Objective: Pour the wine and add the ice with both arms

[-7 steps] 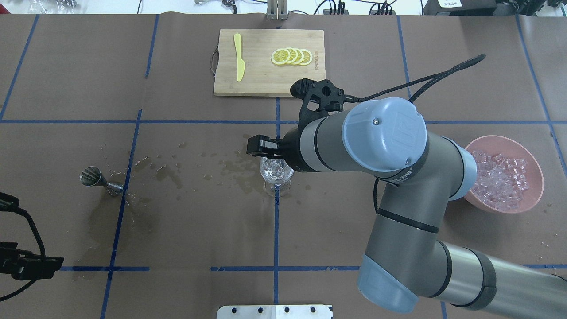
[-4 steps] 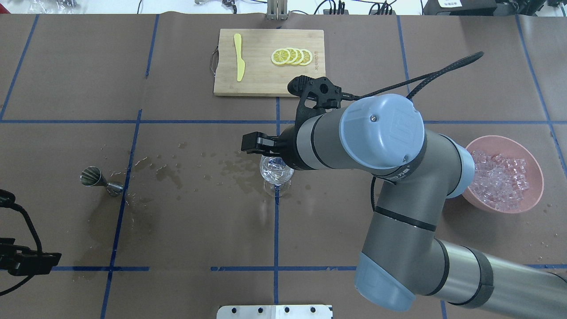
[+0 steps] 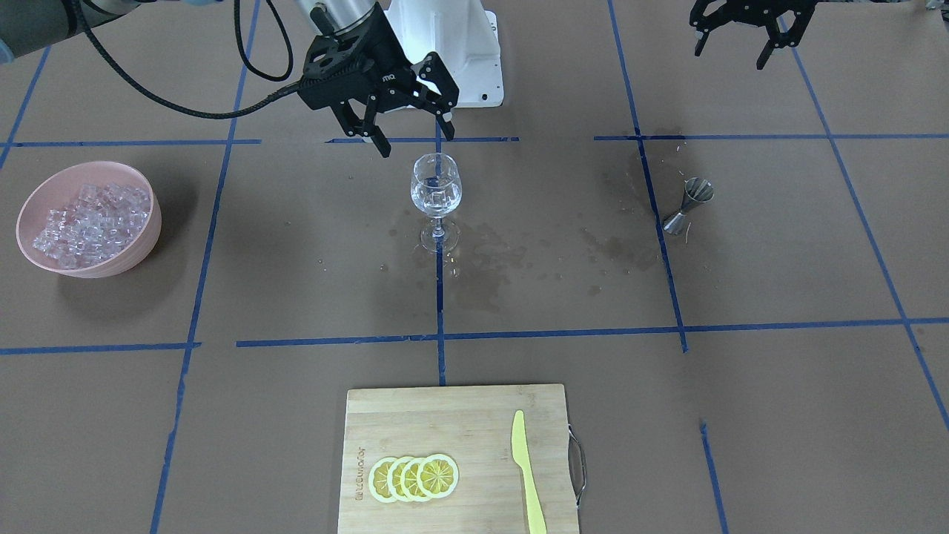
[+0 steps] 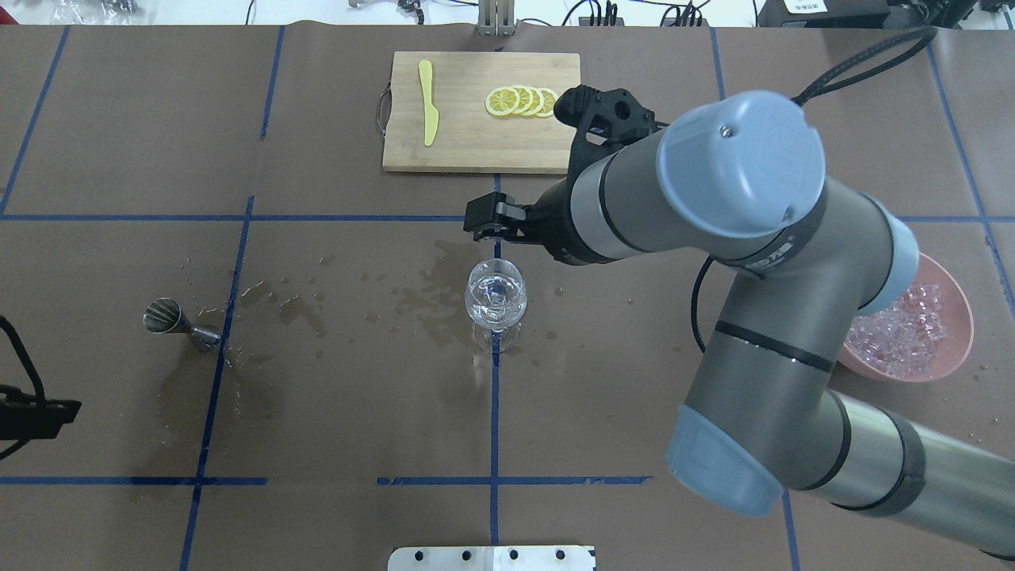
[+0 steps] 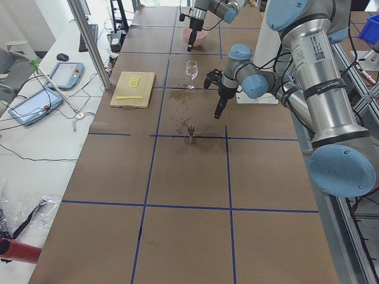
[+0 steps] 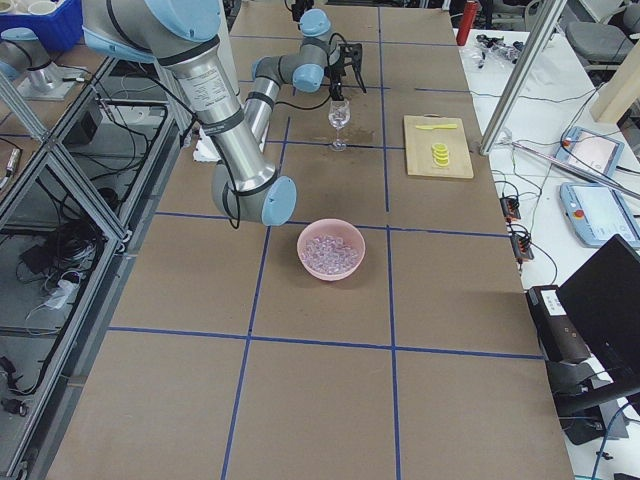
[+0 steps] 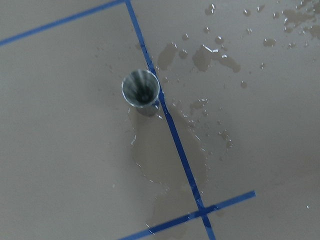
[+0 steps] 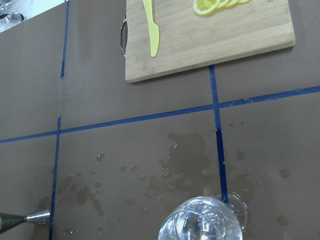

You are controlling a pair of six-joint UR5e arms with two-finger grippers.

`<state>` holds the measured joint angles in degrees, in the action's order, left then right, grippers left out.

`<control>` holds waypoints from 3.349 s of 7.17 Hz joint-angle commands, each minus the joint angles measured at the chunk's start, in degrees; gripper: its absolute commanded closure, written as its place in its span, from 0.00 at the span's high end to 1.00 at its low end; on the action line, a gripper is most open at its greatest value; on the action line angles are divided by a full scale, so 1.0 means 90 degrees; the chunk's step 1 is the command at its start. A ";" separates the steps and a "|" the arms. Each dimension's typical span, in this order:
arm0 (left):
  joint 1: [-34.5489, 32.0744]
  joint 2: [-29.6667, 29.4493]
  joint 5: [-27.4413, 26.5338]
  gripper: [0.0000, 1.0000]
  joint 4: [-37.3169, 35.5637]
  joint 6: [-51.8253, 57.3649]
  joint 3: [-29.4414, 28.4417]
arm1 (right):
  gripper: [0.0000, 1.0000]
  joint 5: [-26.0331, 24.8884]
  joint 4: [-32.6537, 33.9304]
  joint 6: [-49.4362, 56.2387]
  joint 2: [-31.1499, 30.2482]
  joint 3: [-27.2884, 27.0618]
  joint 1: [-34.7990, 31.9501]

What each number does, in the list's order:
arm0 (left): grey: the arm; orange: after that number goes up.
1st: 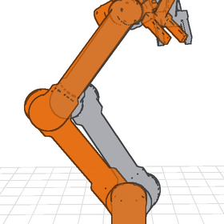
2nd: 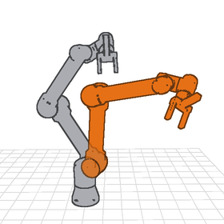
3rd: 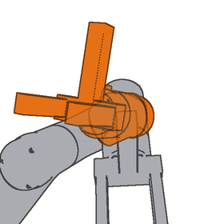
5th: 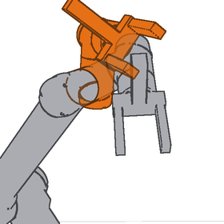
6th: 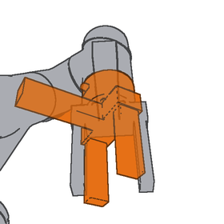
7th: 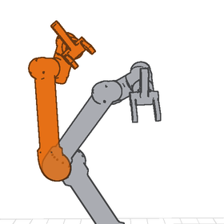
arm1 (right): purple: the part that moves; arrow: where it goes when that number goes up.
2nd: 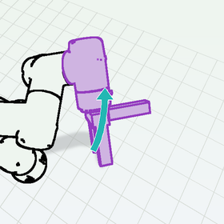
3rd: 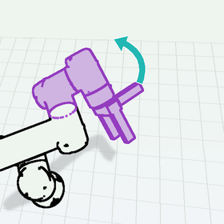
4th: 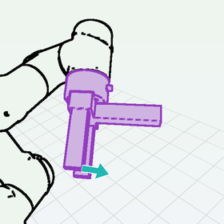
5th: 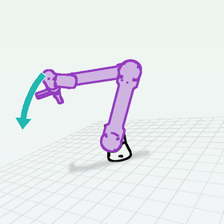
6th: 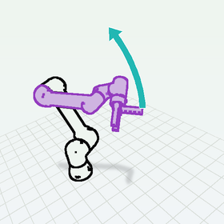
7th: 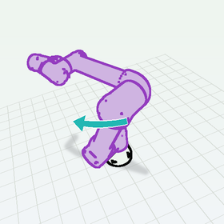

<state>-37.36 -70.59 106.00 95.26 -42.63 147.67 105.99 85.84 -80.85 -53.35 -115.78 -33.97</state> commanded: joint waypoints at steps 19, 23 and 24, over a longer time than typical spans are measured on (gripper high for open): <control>-0.5664 -0.2460 0.2871 1.00 -0.0898 0.4276 -0.5469 | 1.00 0.3311 0.1482 0.9923 -0.3007 0.2981 -0.6030; -0.5791 -0.2196 0.2881 1.00 -0.0907 0.4728 -0.5802 | 1.00 0.3243 0.0229 0.9570 -0.3183 0.3733 -0.6030; -0.5791 -0.2187 0.2871 1.00 -0.0897 0.4563 -0.5938 | 1.00 0.3243 0.0219 0.9560 -0.3252 0.3734 -0.6059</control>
<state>-89.45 -90.61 131.90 87.14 -0.40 95.46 135.19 88.75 5.35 -81.69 -82.88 -88.28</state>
